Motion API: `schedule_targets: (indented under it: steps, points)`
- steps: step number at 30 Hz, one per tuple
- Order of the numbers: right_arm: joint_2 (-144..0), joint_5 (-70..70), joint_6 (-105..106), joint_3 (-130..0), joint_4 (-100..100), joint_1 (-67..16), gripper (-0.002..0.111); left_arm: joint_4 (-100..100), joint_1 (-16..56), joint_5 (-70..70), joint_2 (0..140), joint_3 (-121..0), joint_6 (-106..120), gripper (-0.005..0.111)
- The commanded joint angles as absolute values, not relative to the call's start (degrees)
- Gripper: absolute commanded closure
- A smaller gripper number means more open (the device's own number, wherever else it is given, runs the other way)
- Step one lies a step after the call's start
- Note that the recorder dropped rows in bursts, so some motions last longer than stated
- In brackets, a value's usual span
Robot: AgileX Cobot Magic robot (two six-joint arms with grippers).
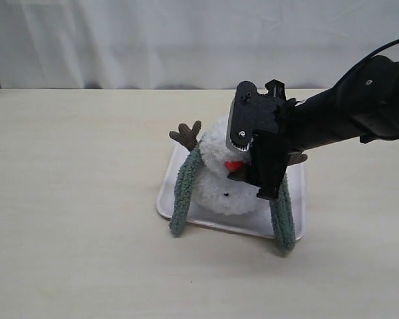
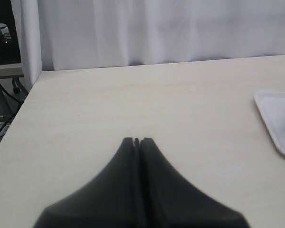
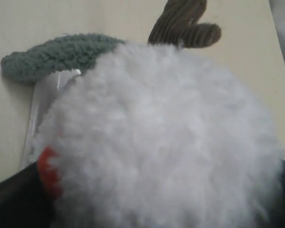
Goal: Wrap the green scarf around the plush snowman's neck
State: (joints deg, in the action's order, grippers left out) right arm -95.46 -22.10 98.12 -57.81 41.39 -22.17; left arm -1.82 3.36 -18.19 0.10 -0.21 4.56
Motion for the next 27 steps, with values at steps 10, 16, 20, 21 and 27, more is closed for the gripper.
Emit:
schedule_targets:
  steps: [10, 16, 20, 21, 27]
  points:
    - [-95.21, -21.61, 95.84, -57.90, 46.71, -22.13, 0.022, -2.25, 3.32, -17.69, 0.00, 0.00, 4.64, 0.107]
    - [-93.78, -26.45, 94.51, -57.90, 46.71, -22.13, 0.022, -2.25, 3.32, -17.69, 0.00, 0.00, 4.64, 0.107]
    - [-91.47, -27.74, 91.95, -57.90, 46.71, -22.13, 0.022, -2.25, 3.32, -17.69, 0.00, 0.00, 4.64, 0.107]
    - [-90.92, -27.74, 91.58, -57.90, 46.71, -22.13, 0.022, -2.25, 3.32, -17.69, 0.00, 0.00, 4.64, 0.107]
    - [-86.84, -27.74, 88.65, -57.90, 46.71, -22.13, 0.022, -2.25, 3.32, -17.69, 0.00, 0.00, 4.64, 0.107]
